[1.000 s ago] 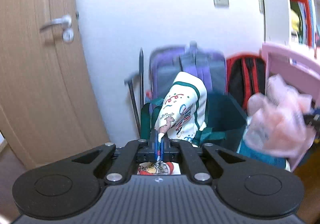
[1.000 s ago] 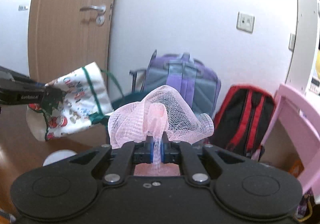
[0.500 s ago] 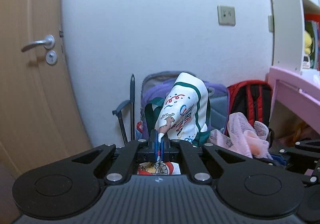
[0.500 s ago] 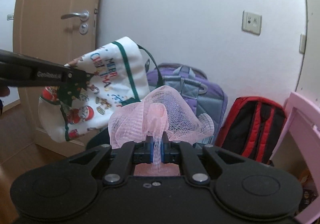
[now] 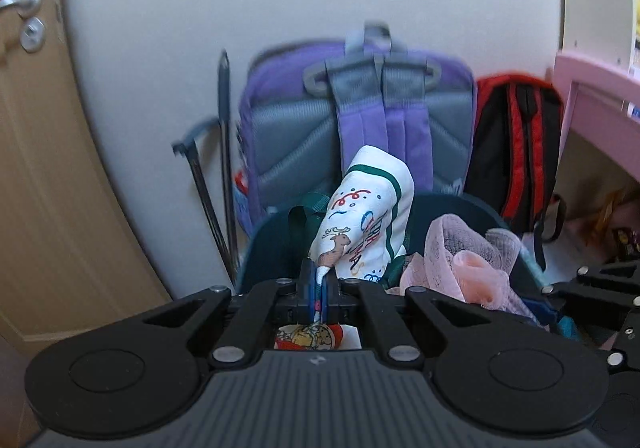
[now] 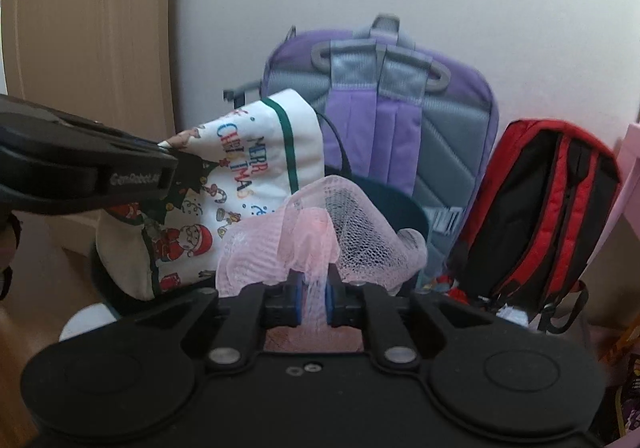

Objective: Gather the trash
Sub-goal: 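Lift and carry the bag and pink mesh with both tools over the teal wastebasket, then open both tools to drop the items into the wastebasket, then withdraw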

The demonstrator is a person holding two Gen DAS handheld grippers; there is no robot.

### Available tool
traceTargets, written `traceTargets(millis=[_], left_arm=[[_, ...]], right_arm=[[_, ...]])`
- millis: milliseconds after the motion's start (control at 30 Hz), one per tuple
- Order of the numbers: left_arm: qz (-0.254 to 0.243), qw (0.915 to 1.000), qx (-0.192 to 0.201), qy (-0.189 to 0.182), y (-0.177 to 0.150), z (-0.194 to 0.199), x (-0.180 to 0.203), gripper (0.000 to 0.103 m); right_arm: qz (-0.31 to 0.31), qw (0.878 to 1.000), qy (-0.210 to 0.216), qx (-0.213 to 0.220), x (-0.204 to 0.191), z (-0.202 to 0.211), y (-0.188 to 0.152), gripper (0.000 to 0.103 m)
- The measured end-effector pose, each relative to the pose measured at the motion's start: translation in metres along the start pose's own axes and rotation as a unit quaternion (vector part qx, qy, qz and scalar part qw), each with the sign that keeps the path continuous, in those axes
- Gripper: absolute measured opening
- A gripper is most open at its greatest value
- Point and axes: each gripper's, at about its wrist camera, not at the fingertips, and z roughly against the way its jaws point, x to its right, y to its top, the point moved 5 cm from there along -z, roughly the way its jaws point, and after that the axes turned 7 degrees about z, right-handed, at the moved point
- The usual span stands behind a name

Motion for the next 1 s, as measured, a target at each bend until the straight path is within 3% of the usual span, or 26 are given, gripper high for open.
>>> traceTargets(millis=[133, 200, 467, 667, 767, 833, 1000], left_arm=[[-0.018, 0.9989, -0.043, -0.004, -0.017, -0.030, 0.005, 0.003], [-0.022, 0.9981, -0.058, -0.005, -0.024, -0.038, 0.007, 0.003], [0.002, 0.9959, -0.090, -0.014, -0.036, -0.046, 0.006, 0.008], [0.022, 0.9961, -0.081, -0.027, -0.030, -0.031, 0.004, 0.009], [0.018, 0.9968, -0.073, -0.028, -0.029, -0.014, 0.006, 0.016], [0.017, 0.9972, -0.066, -0.030, -0.027, -0.002, 0.007, 0.026], [0.018, 0.9980, -0.048, -0.038, -0.025, 0.041, 0.013, 0.029]], right_arm=[[-0.011, 1.000, 0.011, -0.016, 0.003, -0.013, -0.008, 0.020], [-0.010, 1.000, 0.012, -0.019, 0.002, -0.016, -0.011, 0.031], [0.008, 1.000, 0.004, -0.015, 0.007, -0.017, -0.010, 0.037], [-0.003, 1.000, 0.010, 0.000, 0.009, 0.006, -0.007, 0.044], [-0.009, 1.000, 0.012, 0.008, 0.010, 0.025, -0.005, 0.045], [-0.013, 1.000, 0.013, 0.014, 0.010, 0.038, -0.004, 0.046], [-0.018, 0.999, 0.015, 0.028, 0.010, 0.075, 0.000, 0.046]])
